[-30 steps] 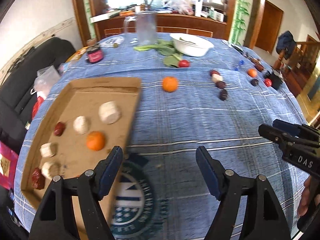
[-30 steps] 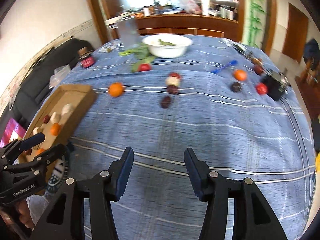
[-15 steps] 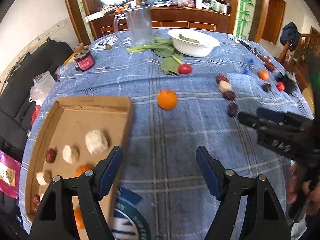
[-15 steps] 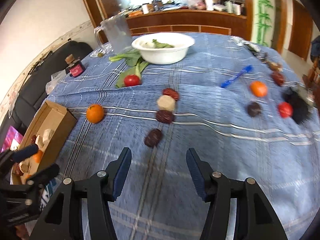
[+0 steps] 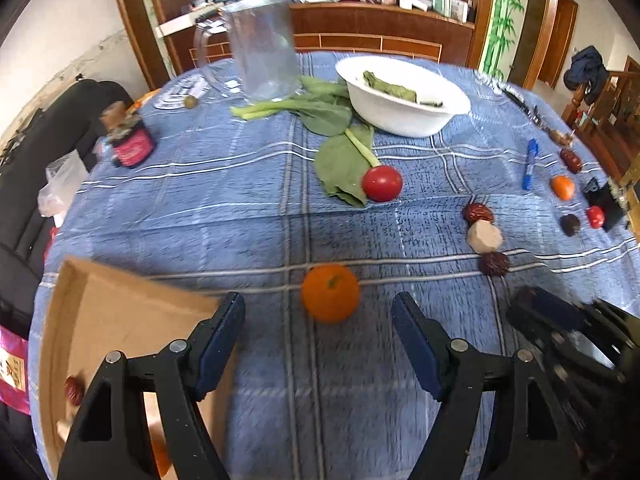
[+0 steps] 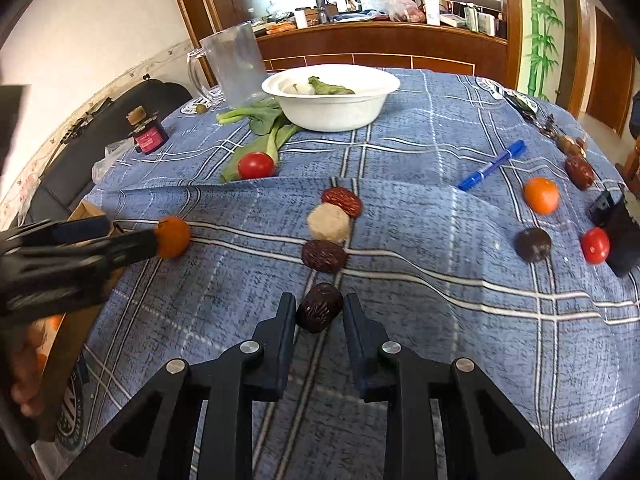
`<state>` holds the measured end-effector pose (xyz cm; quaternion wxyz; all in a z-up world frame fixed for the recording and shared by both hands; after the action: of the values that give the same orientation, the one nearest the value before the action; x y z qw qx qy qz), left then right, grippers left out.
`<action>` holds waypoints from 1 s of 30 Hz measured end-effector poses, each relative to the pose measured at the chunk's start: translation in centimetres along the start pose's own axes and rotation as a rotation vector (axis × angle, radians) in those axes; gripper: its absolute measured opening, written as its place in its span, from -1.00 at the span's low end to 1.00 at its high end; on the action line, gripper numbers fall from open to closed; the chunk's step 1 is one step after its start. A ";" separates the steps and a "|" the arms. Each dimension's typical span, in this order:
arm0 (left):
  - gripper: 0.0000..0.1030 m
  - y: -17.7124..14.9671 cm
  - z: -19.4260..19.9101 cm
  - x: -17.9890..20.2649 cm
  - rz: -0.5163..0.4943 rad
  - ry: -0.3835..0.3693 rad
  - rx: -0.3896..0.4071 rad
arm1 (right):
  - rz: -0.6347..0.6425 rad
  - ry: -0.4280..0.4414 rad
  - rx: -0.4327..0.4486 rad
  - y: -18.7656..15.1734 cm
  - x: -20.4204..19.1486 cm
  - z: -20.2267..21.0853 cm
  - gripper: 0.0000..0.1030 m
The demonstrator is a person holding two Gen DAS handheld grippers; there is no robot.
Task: Organize fruits
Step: 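Move both open grippers away from the tray toward the red dates, then carry an orange with the left gripper to the tray while the right carries a red date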
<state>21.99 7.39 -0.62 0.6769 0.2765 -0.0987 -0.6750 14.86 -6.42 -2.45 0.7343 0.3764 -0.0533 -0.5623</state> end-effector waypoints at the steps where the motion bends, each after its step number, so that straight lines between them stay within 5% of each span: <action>1: 0.46 0.0 -0.9 0.5 -0.009 -0.005 -0.018 | -0.006 0.001 -0.002 -0.1 0.2 0.1 -0.50; 2: 0.45 -0.1 -1.5 0.9 -0.012 -0.019 -0.033 | -0.019 0.002 -0.003 -0.2 0.5 0.2 -0.50; 6: -0.35 -0.2 -2.7 1.0 0.037 -0.071 -0.040 | -0.061 0.012 0.012 -0.7 1.2 0.8 -0.50; 12: -0.37 -1.2 -0.7 0.9 0.027 -0.133 -0.020 | -0.064 -0.019 0.036 -1.3 0.9 2.4 -0.50; 21: -0.37 -7.0 5.3 2.4 -0.021 -0.236 0.000 | -0.046 -0.075 0.064 -3.0 -0.1 6.3 -0.50; 30: -0.36 -11.0 8.9 1.6 -0.015 -0.239 0.033 | -0.029 -0.108 0.037 -7.3 -2.0 8.7 -0.50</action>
<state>8.18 4.41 0.78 0.6507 0.2060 -0.1879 -0.7063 4.03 -9.62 -0.02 0.7150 0.3600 -0.0977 -0.5913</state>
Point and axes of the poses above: each gripper's, at about its wrist camera, not at the fingertips, and z roughly against the way its jaws point, x to its right, y to its top, the point moved 5 cm from there along -z, roughly the way its jaws point, and after that the axes turned 12 degrees about y, right-handed, at the moved point
